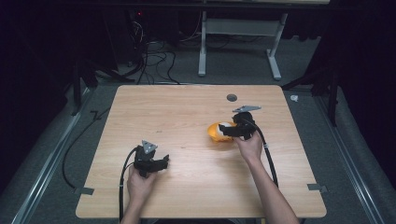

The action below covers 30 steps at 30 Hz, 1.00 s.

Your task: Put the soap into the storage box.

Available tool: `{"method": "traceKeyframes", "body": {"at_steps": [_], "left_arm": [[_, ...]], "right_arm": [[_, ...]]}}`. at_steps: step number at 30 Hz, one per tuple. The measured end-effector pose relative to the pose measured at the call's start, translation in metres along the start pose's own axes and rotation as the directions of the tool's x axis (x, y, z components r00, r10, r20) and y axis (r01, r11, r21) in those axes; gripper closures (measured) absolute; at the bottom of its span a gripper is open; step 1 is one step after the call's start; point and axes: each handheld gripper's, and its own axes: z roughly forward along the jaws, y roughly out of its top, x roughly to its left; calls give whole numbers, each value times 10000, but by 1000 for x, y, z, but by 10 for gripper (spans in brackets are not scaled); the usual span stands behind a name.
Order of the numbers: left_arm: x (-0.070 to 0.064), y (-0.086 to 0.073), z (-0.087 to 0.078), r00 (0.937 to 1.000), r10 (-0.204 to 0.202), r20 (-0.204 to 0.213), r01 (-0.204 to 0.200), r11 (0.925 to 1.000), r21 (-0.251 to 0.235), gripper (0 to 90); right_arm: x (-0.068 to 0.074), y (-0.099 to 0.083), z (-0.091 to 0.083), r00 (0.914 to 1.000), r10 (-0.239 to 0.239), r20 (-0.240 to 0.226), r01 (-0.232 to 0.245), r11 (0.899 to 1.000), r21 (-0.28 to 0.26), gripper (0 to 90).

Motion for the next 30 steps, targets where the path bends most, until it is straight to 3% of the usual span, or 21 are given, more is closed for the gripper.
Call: {"method": "traceKeyframes", "body": {"at_steps": [30], "left_arm": [[0, 0, 0, 10000, -12, 18, 12, 10000, 0, 237]], "right_arm": [[-8, -2, -39, 9996, -112, 268, 124, 9988, -467, 274]]}}
